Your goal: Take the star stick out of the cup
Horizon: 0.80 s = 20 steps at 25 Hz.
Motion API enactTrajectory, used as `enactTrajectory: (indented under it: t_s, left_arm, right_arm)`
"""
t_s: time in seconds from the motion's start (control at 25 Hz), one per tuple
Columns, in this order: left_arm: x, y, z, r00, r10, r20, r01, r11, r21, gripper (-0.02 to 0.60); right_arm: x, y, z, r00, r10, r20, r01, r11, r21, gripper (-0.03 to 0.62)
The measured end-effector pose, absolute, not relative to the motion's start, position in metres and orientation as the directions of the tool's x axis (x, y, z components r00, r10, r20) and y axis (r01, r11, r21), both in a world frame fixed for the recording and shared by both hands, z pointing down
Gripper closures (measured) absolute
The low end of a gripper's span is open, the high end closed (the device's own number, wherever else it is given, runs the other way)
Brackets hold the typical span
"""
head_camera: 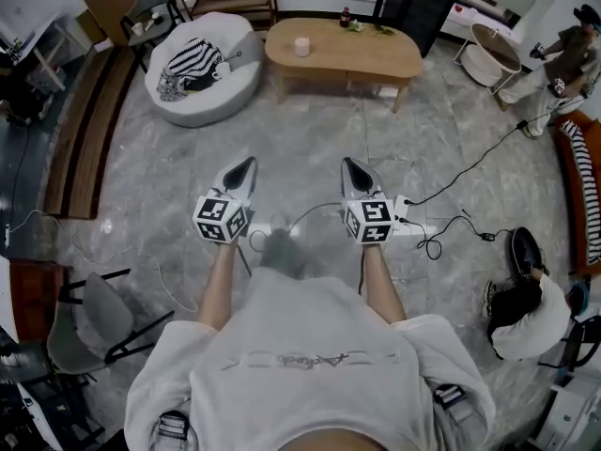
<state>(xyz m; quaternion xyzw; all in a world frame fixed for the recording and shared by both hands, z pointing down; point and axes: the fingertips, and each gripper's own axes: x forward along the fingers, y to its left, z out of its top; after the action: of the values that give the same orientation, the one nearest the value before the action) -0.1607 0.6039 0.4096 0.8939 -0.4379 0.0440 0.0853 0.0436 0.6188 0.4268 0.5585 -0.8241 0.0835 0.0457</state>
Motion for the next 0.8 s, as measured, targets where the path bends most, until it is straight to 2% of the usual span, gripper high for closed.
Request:
enactTrajectory:
  t_s: [0.36, 0.8]
  left_arm:
    - [-0.172, 0.568, 0.424, 0.602, -0.784, 0.152, -0.798, -0.588, 0.132, 0.581]
    - [-0.176, 0.469, 0.431, 0.619, -0.772, 0.147, -0.785, -0.602, 0.146, 0.58]
  right_arm:
    - [0.034, 0.584, 0.441, -0.381, -0.905, 0.188, -0.925, 0.37, -0.089, 0.589]
    - [0.024, 0.491, 0.448, -0.377, -0.904, 0.202, -0.926, 0.368, -0.079, 0.589]
